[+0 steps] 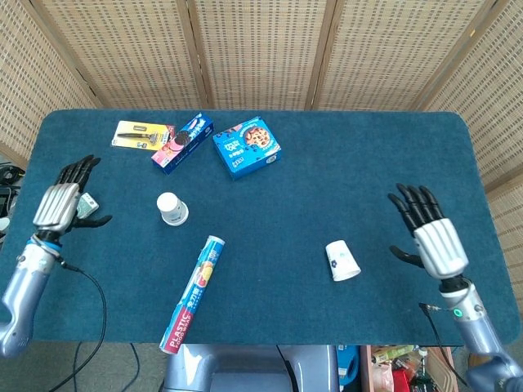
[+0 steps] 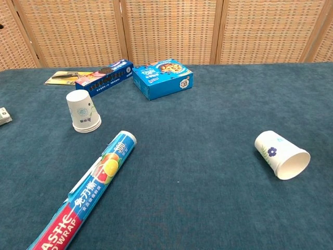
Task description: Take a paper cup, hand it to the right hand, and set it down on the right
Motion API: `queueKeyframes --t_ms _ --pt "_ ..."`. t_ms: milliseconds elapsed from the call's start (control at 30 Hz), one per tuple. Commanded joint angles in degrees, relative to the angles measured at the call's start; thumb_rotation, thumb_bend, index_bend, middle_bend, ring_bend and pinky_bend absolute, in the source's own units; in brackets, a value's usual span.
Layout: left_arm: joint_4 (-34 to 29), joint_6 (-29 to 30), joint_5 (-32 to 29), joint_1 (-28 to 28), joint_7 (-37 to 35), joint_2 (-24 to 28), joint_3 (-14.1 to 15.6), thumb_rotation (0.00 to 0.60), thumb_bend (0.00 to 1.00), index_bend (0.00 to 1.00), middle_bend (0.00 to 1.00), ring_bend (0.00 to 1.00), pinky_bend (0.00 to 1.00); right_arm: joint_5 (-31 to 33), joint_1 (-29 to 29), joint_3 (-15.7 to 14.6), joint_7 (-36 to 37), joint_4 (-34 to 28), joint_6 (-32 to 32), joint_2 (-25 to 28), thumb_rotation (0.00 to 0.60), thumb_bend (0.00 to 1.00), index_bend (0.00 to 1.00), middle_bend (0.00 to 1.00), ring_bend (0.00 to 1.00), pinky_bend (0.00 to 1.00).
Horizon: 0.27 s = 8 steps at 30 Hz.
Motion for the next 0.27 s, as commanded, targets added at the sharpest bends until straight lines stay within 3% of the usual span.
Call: queueKeyframes --t_ms 33,267 --pt "-5.0 8.8 -1.0 7.2 4.0 1.5 2.7 0.600 0.19 0.00 0.00 0.00 0.00 4.5 -5.9 -0.9 -1.3 -4.4 1.6 2.1 0.600 0.00 0.00 0.00 0.00 0.00" --pt "-7.4 16.2 3.2 12.0 7.8 1.3 4.9 0.600 0.19 0.00 0.00 0.00 0.00 4.9 -9.8 -1.4 -3.9 -5.4 1.6 2.4 0.600 0.00 0.00 0.00 0.00 0.00"
